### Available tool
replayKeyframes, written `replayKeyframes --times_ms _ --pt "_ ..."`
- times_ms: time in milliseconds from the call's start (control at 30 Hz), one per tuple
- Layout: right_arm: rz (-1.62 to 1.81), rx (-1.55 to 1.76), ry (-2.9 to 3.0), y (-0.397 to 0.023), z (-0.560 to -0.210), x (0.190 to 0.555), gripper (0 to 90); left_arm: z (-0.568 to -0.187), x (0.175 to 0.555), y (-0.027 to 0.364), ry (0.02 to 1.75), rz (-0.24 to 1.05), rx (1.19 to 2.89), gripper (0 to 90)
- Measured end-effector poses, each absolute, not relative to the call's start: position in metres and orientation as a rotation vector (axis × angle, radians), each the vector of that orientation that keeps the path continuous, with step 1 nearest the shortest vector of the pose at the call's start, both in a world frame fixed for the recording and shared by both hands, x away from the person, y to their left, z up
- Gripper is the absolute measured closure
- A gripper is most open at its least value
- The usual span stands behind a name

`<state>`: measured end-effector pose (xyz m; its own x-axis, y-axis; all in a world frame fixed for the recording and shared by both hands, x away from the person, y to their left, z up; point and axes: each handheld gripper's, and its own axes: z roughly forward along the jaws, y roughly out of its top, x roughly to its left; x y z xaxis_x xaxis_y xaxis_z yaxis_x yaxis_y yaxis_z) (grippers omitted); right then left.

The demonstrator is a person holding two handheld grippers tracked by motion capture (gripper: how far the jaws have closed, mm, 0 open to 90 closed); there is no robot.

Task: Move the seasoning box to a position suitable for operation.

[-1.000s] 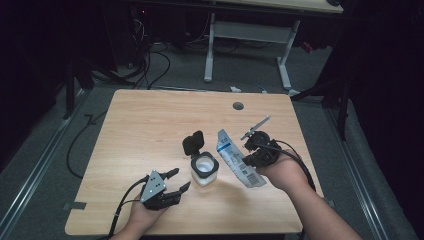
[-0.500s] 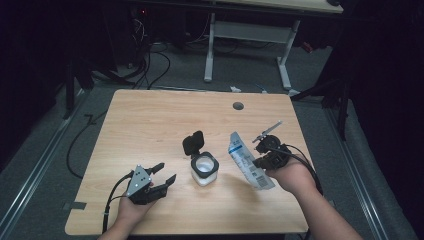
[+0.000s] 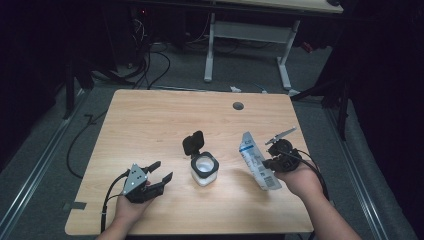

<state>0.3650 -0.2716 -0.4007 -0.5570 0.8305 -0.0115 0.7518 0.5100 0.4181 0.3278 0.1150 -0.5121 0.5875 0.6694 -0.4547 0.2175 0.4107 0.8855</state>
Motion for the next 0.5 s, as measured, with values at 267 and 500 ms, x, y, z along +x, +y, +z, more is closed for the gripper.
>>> replayKeyframes --times_ms 267,500 --pt "0.699 1.35 2.437 -0.283 -0.405 0.358 90.0 -0.512 0.33 0.12 0.954 0.351 1.137 40.3" --pt "0.82 1.345 2.363 -0.294 -0.411 0.349 90.0 -0.517 0.33 0.118 0.955 0.365 1.167 40.4"
